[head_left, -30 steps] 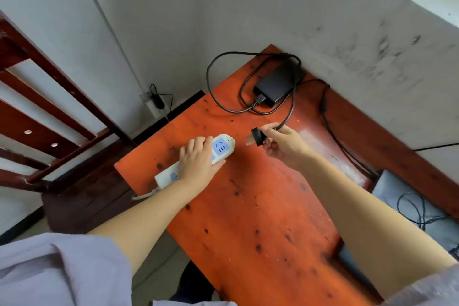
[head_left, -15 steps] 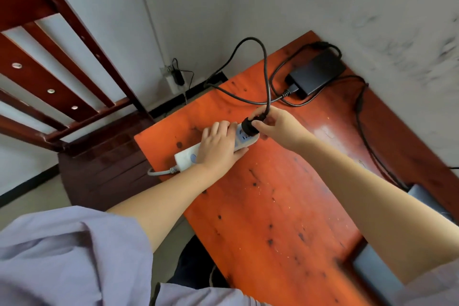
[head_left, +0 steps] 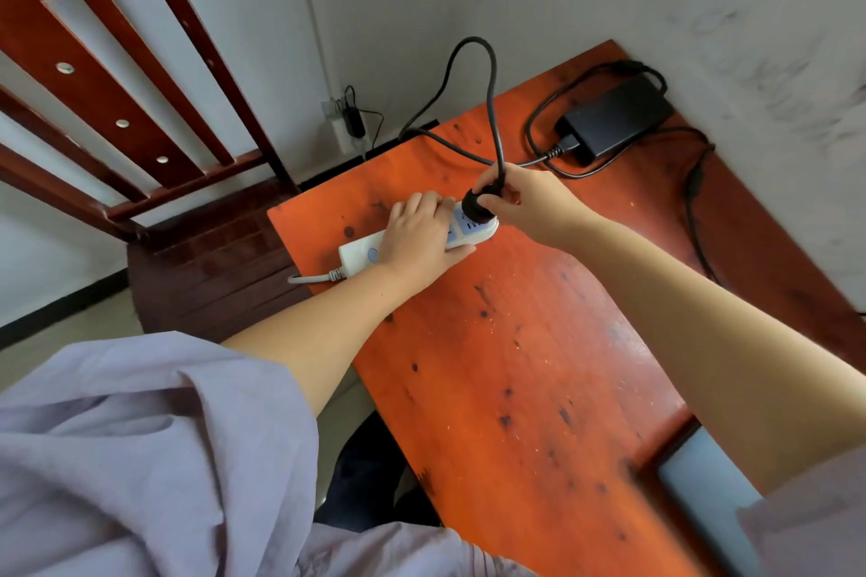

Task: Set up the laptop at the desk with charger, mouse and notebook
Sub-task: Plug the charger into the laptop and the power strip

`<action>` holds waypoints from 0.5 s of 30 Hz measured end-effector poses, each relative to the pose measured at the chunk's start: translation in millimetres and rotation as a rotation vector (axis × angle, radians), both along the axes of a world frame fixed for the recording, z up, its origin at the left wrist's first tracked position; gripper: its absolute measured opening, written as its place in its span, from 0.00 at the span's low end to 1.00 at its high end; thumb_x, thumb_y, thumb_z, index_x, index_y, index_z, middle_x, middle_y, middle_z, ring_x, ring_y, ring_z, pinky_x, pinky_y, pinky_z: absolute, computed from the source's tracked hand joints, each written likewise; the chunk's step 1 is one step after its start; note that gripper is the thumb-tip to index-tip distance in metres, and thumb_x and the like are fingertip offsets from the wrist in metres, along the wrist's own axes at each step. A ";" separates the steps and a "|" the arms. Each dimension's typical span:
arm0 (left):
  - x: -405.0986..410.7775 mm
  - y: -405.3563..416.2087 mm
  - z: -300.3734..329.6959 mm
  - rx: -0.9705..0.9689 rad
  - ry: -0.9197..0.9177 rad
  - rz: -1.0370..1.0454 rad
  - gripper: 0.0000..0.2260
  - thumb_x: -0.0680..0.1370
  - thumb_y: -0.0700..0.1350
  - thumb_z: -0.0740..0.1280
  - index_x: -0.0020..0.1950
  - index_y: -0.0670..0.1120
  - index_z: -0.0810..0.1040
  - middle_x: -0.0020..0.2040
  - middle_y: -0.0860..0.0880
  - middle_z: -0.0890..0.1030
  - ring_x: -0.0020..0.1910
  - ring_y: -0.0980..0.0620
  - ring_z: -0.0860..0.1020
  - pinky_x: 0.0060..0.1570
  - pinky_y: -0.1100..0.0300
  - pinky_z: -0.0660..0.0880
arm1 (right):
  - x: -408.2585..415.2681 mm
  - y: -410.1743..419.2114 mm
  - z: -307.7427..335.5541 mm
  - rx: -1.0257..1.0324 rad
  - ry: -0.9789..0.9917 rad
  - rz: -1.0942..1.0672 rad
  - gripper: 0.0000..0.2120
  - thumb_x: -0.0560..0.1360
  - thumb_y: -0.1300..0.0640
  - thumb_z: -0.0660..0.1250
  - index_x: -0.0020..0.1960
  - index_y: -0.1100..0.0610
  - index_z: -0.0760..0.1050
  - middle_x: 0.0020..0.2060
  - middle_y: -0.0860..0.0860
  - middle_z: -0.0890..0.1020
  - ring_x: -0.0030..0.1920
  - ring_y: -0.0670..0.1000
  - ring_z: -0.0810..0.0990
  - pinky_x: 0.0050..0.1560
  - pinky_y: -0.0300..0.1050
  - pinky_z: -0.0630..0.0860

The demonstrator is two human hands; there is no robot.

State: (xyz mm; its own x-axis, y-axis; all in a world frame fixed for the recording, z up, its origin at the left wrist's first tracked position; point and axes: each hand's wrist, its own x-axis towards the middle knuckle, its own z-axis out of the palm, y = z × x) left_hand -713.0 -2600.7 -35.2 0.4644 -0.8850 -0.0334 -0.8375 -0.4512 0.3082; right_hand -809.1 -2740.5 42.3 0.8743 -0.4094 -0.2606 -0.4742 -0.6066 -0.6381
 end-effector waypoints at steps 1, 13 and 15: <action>0.1 0.1 0.1 -0.005 0.004 -0.001 0.29 0.73 0.60 0.65 0.68 0.42 0.69 0.59 0.44 0.75 0.60 0.44 0.71 0.59 0.52 0.65 | -1.2 0.8 0.8 0.000 0.002 0.004 0.05 0.76 0.56 0.62 0.50 0.48 0.74 0.39 0.37 0.76 0.38 0.37 0.74 0.34 0.23 0.68; 0.2 -0.1 3.7 -0.006 0.014 -0.019 0.31 0.74 0.60 0.64 0.70 0.42 0.67 0.61 0.45 0.73 0.62 0.45 0.70 0.62 0.52 0.65 | -2.0 0.3 3.5 0.069 0.048 -0.080 0.06 0.76 0.57 0.61 0.50 0.49 0.74 0.43 0.48 0.81 0.40 0.47 0.81 0.42 0.41 0.77; 0.6 -0.3 3.6 -0.010 0.009 -0.021 0.31 0.74 0.60 0.64 0.70 0.42 0.67 0.61 0.45 0.73 0.61 0.45 0.70 0.62 0.52 0.65 | -2.9 -0.5 2.6 0.080 0.048 -0.083 0.05 0.76 0.57 0.62 0.50 0.49 0.74 0.41 0.46 0.80 0.38 0.46 0.81 0.41 0.39 0.77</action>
State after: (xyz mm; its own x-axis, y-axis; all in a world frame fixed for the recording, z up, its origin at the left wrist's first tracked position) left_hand -712.4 -2601.0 -31.5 0.4451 -0.8950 -0.0284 -0.8442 -0.4300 0.3200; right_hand -811.9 -2740.9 44.9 0.8238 -0.4565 -0.3360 -0.5521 -0.5120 -0.6580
